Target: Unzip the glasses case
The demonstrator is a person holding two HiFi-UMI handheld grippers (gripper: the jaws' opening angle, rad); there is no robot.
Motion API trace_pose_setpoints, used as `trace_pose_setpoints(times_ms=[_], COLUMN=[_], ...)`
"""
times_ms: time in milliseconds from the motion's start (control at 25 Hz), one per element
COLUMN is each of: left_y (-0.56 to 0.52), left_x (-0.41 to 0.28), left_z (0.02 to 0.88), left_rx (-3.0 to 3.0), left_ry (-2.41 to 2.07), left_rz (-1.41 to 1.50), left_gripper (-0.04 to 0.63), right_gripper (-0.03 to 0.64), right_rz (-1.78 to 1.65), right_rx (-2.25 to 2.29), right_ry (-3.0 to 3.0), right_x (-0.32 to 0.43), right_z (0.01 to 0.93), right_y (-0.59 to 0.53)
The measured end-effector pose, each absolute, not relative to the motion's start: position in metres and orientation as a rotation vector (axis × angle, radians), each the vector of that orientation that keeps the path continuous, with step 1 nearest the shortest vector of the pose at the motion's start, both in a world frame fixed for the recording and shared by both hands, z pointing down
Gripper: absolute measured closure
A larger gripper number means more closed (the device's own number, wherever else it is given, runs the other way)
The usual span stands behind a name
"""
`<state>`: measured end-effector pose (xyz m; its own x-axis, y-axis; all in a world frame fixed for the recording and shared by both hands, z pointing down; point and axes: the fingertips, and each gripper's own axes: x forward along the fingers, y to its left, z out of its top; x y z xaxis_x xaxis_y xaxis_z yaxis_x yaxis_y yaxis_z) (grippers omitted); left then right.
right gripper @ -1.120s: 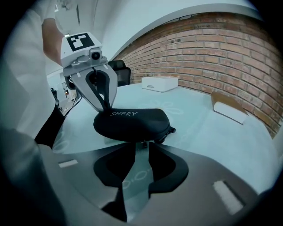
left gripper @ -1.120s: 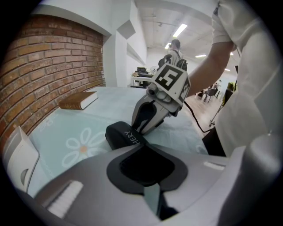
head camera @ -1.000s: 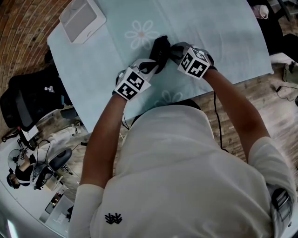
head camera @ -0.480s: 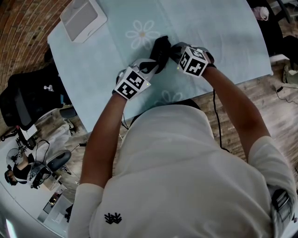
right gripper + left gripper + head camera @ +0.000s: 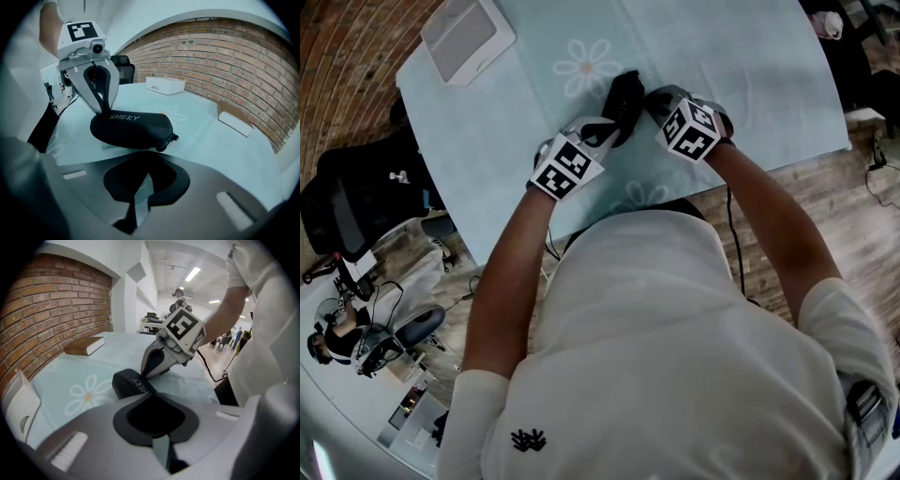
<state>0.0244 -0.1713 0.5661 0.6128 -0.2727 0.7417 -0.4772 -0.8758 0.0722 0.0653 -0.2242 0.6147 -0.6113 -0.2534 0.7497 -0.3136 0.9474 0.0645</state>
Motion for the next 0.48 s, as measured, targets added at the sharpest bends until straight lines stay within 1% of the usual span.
trace_pose_setpoints(times_ms=[480], left_y=[-0.171], left_x=[0.024], left_z=[0.565], left_rx=[2.573], left_ry=[-0.617], left_rz=[1.118], left_gripper=[0.543], right_gripper=[0.62], right_rz=[0.064], right_rx=[0.418], right_ry=[-2.245], right_x=[0.069], right_z=[0.613], right_y=[-0.24])
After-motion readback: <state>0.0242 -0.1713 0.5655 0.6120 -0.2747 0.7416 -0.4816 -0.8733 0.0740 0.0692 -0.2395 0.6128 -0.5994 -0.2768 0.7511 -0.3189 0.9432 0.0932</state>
